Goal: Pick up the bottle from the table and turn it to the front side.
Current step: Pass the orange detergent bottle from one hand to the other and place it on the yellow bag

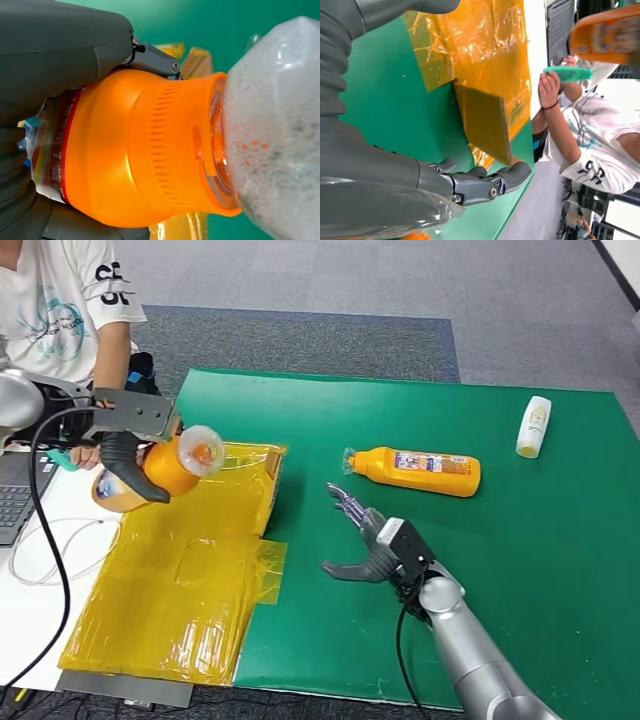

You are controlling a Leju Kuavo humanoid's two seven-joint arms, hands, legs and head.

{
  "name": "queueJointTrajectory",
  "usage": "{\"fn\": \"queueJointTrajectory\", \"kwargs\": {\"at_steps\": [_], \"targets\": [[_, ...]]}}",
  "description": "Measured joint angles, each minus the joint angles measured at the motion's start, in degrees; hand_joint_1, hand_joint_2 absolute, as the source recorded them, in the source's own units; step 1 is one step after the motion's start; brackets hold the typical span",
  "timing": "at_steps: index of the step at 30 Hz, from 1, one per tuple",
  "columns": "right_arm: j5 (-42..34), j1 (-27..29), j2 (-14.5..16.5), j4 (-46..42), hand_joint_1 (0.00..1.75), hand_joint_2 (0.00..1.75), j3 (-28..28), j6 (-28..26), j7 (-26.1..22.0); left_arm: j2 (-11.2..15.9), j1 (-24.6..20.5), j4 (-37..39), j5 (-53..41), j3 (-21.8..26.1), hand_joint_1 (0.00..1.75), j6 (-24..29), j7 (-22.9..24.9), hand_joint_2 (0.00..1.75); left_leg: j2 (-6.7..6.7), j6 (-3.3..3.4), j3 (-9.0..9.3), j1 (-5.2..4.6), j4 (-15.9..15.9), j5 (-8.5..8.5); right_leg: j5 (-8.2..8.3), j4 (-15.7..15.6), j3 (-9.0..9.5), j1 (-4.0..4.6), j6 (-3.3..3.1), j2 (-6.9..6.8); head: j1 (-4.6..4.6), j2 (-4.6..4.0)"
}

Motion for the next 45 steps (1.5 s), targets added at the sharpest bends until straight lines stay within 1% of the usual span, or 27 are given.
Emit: {"fn": "queueJointTrajectory", "kwargs": {"at_steps": [3,5,9,12,15,18,20,23,29,33,35,38,40,45], "targets": [[0.20,-0.33,0.58,0.44,0.00,1.75,0.44,-0.14,0.10,-0.76,2.72,2.14,-2.93,-1.26,1.75,1.45,-3.63,1.75,0.00,0.00,0.00,0.00,0.00,0.00,0.00,0.00,0.00,0.00,0.00,0.00,0.01,0.02],[0.44,-0.40,0.91,0.62,0.00,1.75,0.61,-0.40,0.22,-1.34,4.58,3.63,-4.77,-1.89,1.75,3.43,-6.13,1.75,0.00,0.00,-0.01,0.00,0.00,0.00,0.00,-0.01,-0.01,-0.01,0.00,0.00,0.01,0.02],[0.83,-0.38,1.19,0.73,0.00,1.75,0.94,-0.80,0.42,-2.49,8.00,6.57,-8.61,-2.53,1.75,8.45,-11.15,1.75,0.00,0.00,-0.02,0.00,0.00,0.00,0.00,-0.01,-0.04,-0.01,0.00,0.00,0.00,0.00],[1.12,-0.25,1.25,0.72,0.00,1.75,1.02,-1.33,0.78,-3.49,10.94,8.92,-12.80,-2.38,1.75,13.37,-13.97,1.75,0.00,0.00,-0.01,0.00,0.00,0.00,0.00,-0.01,-0.05,-0.01,0.00,0.00,0.00,0.00],[1.64,0.18,1.26,0.51,0.00,1.75,1.02,-1.87,1.14,-4.65,14.21,10.69,-18.38,-1.34,1.75,18.88,-15.08,1.75,0.00,0.00,-0.02,0.00,0.00,0.00,0.00,-0.01,-0.08,0.00,0.00,0.01,0.01,-0.01],[2.46,0.93,1.26,-0.36,0.00,1.75,1.02,-2.20,1.58,-6.34,17.11,11.63,-25.35,0.77,1.75,23.89,-14.94,1.75,-0.01,0.00,-0.03,-0.01,0.00,0.00,0.00,-0.02,-0.07,-0.01,0.00,-0.03,0.02,0.00],[3.01,1.41,1.26,-1.11,0.00,1.75,1.02,-2.32,1.98,-7.53,18.64,11.75,-29.08,2.63,1.75,25.88,-14.50,1.75,-0.02,0.00,-0.03,-0.01,0.00,0.00,0.00,-0.02,-0.04,-0.02,0.00,-0.06,0.02,0.00],[3.64,2.05,1.26,-2.15,0.00,1.75,1.01,-2.33,2.43,-9.25,20.73,11.76,-32.67,5.79,1.75,27.22,-13.82,1.75,-0.02,0.00,-0.01,-0.02,0.00,0.00,0.02,-0.02,-0.02,-0.02,-0.01,-0.05,0.02,0.00],[4.38,2.81,1.31,-3.19,0.00,1.75,1.02,-2.46,2.97,-11.19,24.10,10.72,-34.30,12.79,1.75,27.30,-14.55,1.75,-0.04,0.02,0.04,-0.01,0.00,0.03,0.03,-0.02,0.07,-0.02,-0.02,-0.09,0.01,0.00],[4.49,2.96,1.35,-3.36,0.00,1.75,1.03,-2.47,3.09,-11.82,25.45,9.71,-33.97,15.83,1.75,26.56,-15.14,1.75,-0.03,0.02,0.06,-0.01,0.00,0.03,0.05,-0.01,0.09,-0.02,-0.03,-0.08,0.01,0.00],[4.43,2.96,1.40,-3.39,0.00,1.75,1.04,-2.21,3.12,-11.91,25.87,8.97,-32.26,17.33,1.75,23.90,-15.98,1.75,-0.03,0.02,0.06,-0.01,0.00,0.03,0.05,-0.01,0.09,-0.02,-0.04,-0.08,0.02,0.00],[4.15,2.78,1.66,-3.23,0.00,1.75,1.36,-1.59,3.09,-11.45,25.85,7.84,-26.45,19.47,1.75,16.29,-16.37,1.75,-0.03,0.01,0.06,-0.01,0.00,0.04,0.05,-0.01,0.08,-0.01,-0.04,-0.07,0.01,0.00],[3.99,2.58,1.93,-2.97,0.00,1.75,1.76,-1.45,3.01,-11.02,25.70,7.37,-23.14,20.03,1.75,12.63,-15.87,1.75,-0.02,0.00,0.05,0.00,0.00,0.04,0.05,0.00,0.04,0.00,-0.04,-0.04,0.01,0.00],[3.73,2.06,2.33,-2.36,0.00,1.75,2.29,-1.27,2.92,-10.06,25.06,7.02,-19.90,20.60,1.75,9.62,-15.45,1.75,0.00,-0.03,0.03,0.01,0.00,0.05,0.05,0.00,-0.02,0.01,-0.05,-0.02,0.01,0.00]]}}
